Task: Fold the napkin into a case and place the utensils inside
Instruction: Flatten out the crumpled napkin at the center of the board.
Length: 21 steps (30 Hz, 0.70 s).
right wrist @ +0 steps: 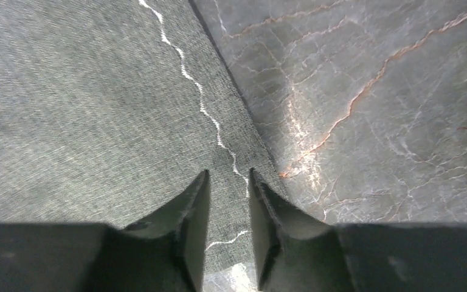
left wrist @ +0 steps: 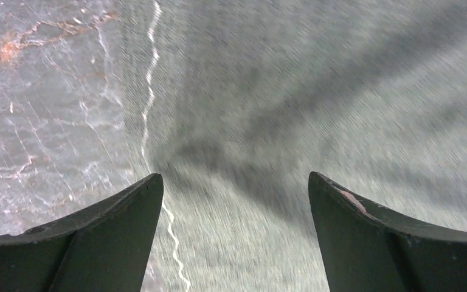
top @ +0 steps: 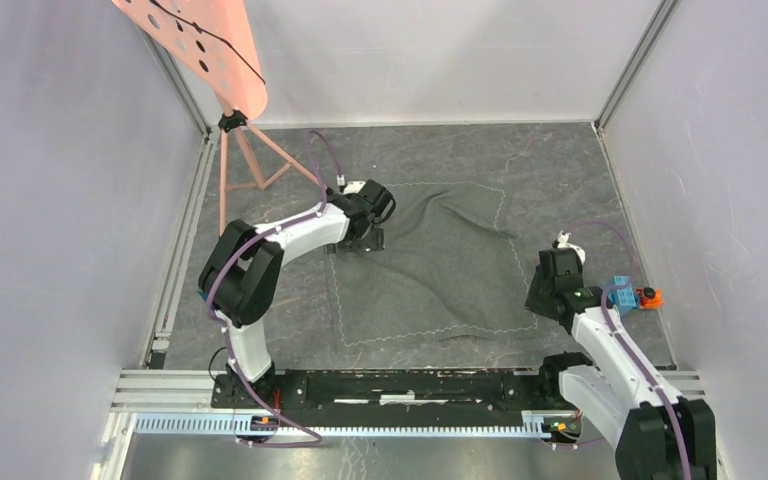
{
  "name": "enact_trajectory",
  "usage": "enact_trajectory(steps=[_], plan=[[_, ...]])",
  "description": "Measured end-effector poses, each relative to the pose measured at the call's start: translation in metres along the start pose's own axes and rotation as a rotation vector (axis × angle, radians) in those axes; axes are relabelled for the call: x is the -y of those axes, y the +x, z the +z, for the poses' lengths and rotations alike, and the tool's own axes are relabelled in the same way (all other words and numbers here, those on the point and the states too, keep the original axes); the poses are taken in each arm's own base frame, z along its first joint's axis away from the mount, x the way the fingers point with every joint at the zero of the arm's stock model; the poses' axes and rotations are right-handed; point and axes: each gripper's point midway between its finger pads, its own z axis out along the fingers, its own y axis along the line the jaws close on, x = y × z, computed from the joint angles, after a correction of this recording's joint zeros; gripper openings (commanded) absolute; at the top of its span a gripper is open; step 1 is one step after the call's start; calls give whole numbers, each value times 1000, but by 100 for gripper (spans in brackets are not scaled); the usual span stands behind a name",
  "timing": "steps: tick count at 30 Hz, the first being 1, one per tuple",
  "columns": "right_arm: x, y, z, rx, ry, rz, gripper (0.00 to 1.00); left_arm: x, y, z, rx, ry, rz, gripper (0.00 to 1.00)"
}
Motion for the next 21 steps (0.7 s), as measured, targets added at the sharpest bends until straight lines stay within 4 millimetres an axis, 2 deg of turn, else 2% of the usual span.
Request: enact_trajectory(steps=[2, 4, 7, 10, 13, 16, 18, 21], plan=[[0, -7, -7, 29, -13, -27, 58, 8, 3, -17, 13, 35, 30, 95], [-9, -19, -14, 46, -51, -75, 70, 25, 8, -43, 32, 111, 70, 94], [-38, -61, -24, 108, -143, -153, 72, 49, 17, -80, 57, 248, 119, 93], [-73, -116, -26, 183, -213, -203, 72, 58, 28, -108, 54, 369, 155, 93], [-103, -166, -13, 216, -234, -233, 68, 53, 37, -124, 47, 448, 172, 93], [-131, -207, 13, 228, -245, -256, 54, 47, 50, -138, 30, 532, 189, 94], [-147, -226, 30, 229, -255, -267, 47, 45, 58, -150, 21, 597, 199, 94], [-165, -241, 53, 220, -281, -269, 44, 48, 65, -167, 11, 691, 203, 96]])
